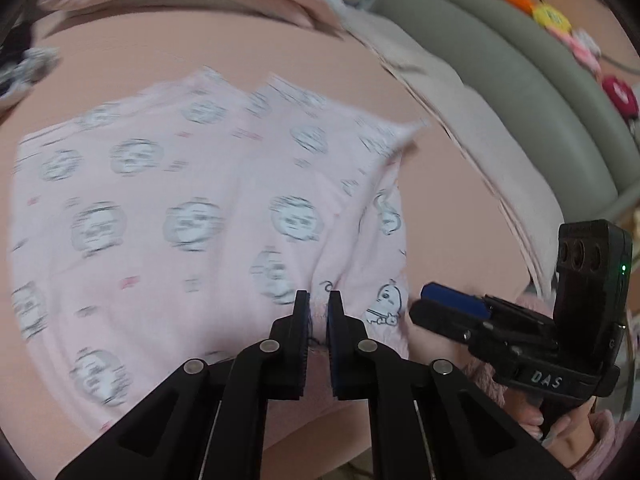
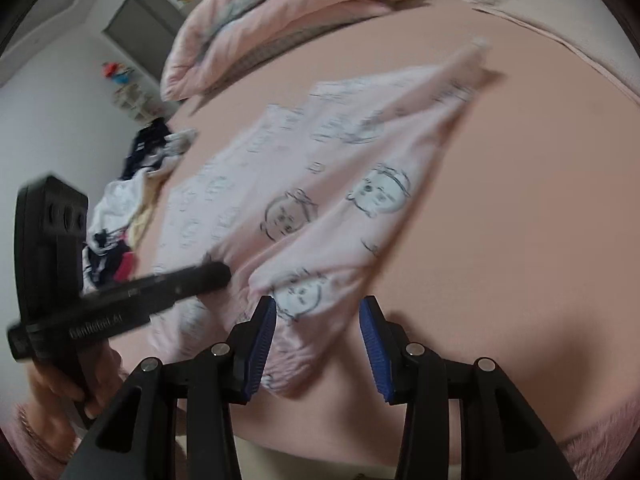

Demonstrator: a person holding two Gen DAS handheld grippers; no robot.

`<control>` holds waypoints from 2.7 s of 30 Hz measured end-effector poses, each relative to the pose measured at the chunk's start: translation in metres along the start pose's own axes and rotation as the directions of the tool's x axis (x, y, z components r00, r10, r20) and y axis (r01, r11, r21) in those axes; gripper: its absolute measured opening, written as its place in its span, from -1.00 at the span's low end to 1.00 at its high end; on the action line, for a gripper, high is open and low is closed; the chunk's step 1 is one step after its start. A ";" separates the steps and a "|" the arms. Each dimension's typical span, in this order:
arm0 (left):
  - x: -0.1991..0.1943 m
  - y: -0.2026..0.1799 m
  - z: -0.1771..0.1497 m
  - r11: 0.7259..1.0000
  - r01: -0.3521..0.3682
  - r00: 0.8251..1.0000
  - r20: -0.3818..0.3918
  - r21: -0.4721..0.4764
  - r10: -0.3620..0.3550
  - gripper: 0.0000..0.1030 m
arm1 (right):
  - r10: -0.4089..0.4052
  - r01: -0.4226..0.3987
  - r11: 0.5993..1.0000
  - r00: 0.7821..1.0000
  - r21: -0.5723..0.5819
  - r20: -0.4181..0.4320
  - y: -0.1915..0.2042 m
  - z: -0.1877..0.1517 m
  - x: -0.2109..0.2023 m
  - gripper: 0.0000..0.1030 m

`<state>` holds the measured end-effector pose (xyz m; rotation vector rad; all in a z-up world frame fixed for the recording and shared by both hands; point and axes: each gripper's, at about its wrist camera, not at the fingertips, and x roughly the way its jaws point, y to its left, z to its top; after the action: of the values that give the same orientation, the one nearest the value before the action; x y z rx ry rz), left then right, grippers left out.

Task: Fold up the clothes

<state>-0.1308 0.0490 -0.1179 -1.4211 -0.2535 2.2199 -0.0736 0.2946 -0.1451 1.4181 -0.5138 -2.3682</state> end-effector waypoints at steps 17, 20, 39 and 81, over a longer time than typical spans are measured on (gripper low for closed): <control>-0.078 0.067 -0.078 0.946 -0.071 0.995 0.040 -0.317 0.088 -0.87 | -0.111 0.074 0.969 0.983 -0.235 -0.146 0.080 -0.012 0.077 -0.17; -0.063 0.062 -0.081 0.948 -0.140 0.989 0.002 -0.286 0.147 -0.87 | -0.121 0.087 0.966 0.984 -0.242 -0.128 0.082 -0.018 0.075 -0.17; -0.064 0.068 -0.093 0.922 -0.176 0.984 -0.025 -0.345 0.178 -0.55 | -0.146 0.143 0.967 0.989 -0.209 0.001 0.057 -0.035 0.037 -0.14; 0.121 -0.141 0.036 0.918 -0.232 0.971 0.135 0.321 0.198 -0.90 | -0.278 0.264 0.951 0.958 0.163 0.075 -0.119 0.048 -0.004 -0.09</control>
<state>-0.1619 0.2348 -0.1416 -1.2003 0.2525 2.3722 -0.1259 0.4076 -0.1768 1.5312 -0.5673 -2.6768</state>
